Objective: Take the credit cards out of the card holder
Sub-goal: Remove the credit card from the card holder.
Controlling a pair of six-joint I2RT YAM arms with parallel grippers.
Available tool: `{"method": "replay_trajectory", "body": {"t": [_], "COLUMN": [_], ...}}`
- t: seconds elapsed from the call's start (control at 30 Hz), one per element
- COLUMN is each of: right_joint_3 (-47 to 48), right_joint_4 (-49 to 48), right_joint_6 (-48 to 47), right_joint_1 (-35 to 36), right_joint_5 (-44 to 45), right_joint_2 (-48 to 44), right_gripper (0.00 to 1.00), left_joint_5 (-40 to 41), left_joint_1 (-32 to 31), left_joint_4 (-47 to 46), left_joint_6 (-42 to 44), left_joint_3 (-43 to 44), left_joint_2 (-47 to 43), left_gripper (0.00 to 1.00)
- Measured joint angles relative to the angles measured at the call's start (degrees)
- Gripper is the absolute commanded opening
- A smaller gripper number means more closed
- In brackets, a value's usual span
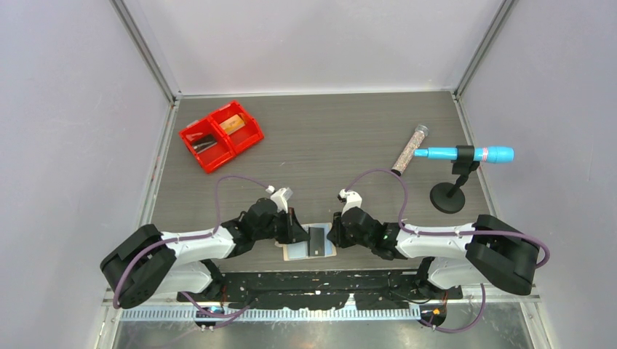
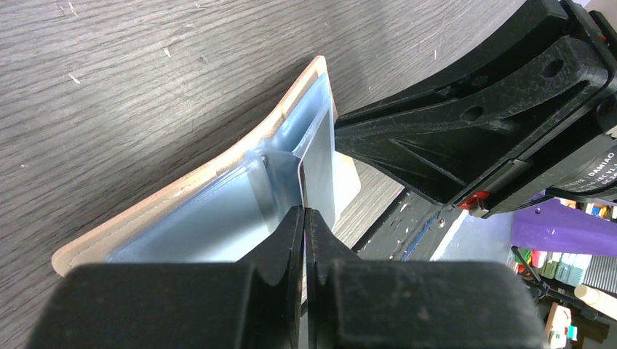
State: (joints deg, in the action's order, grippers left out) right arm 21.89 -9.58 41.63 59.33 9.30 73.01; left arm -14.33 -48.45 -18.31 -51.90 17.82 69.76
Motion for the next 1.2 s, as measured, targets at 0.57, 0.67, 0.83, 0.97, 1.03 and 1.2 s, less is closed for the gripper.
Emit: {"method": "replay_trajectory", "body": {"t": [0.57, 0.67, 0.83, 0.97, 1.03, 1.2], "right_joint_3": [-0.02, -0.04, -0.13, -0.37, -0.37, -0.35], "right_joint_4": [0.63, 0.68, 1.20, 1.64, 1.79, 2.71], "right_joint_6": [-0.74, -0.74, -0.74, -0.74, -0.74, -0.79], "right_joint_1": [-0.17, -0.17, -0.17, -0.20, -0.20, -0.20], "right_joint_5": [0.02, 0.04, 0.24, 0.63, 0.70, 0.66], "right_joint_2": [-0.42, -0.50, -0.94, -1.44, -1.53, -2.21], "right_gripper": [0.21, 0.21, 0.21, 0.21, 0.21, 0.24], "left_joint_5": [-0.72, -0.70, -0.50, -0.17, 0.00, 0.28], "left_joint_1": [0.00, 0.17, 1.16, 2.16, 2.45, 2.45], "left_joint_4": [0.09, 0.11, 1.03, 2.64, 3.26, 4.66], "left_joint_6": [0.31, 0.31, 0.33, 0.42, 0.63, 1.20], "left_joint_3": [-0.02, -0.15, -0.79, -1.53, -1.60, -1.60], "left_joint_2": [0.57, 0.44, -1.33, -4.13, -5.09, -6.82], "left_gripper": [0.00, 0.00, 0.00, 0.00, 0.00, 0.00]}}
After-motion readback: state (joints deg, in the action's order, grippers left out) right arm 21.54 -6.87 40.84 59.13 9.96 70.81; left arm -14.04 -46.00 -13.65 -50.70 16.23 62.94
